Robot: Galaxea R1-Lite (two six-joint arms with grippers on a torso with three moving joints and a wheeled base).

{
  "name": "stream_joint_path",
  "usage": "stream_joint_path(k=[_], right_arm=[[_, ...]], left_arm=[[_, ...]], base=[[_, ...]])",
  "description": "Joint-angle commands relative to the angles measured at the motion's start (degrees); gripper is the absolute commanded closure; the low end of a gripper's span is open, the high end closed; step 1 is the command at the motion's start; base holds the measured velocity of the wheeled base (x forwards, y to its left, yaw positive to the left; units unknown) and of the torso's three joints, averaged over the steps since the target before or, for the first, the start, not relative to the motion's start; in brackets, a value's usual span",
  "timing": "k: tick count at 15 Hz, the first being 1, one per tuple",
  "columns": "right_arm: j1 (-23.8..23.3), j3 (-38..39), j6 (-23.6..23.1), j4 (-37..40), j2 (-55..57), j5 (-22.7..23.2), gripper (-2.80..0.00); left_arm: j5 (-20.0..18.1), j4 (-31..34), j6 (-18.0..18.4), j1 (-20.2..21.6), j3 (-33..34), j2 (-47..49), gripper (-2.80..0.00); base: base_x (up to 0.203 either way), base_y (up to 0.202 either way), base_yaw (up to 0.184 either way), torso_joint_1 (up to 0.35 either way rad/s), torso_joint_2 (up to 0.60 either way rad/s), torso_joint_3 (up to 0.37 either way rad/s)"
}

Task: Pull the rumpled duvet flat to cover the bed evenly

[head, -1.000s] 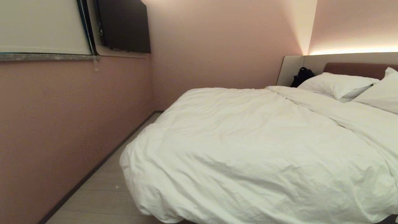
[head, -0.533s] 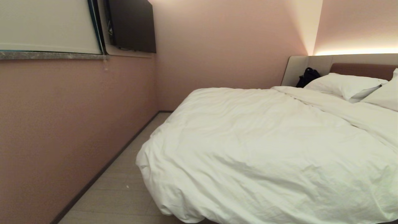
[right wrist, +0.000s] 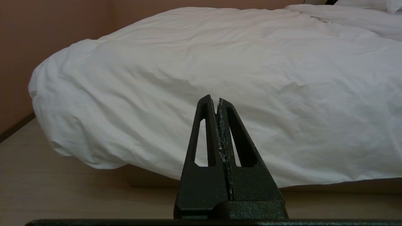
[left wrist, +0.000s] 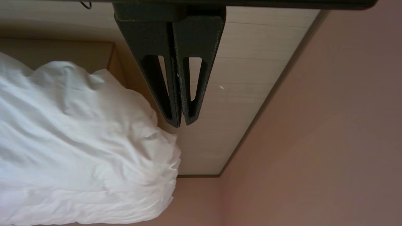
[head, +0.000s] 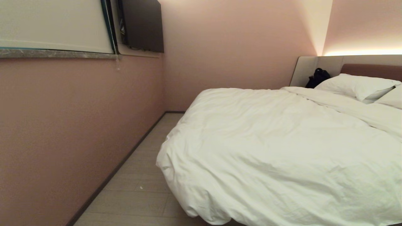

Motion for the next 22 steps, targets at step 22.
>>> stream_joint_path(k=[22], right_arm=[[0.02,0.00,-0.02,0.04,-0.02,0.02,0.00]], left_arm=[[0.00,-0.01,0.37,0.00,0.00,0.02,0.00]], base=[[0.000,0.197,0.000,0.002,0.00,0.001]])
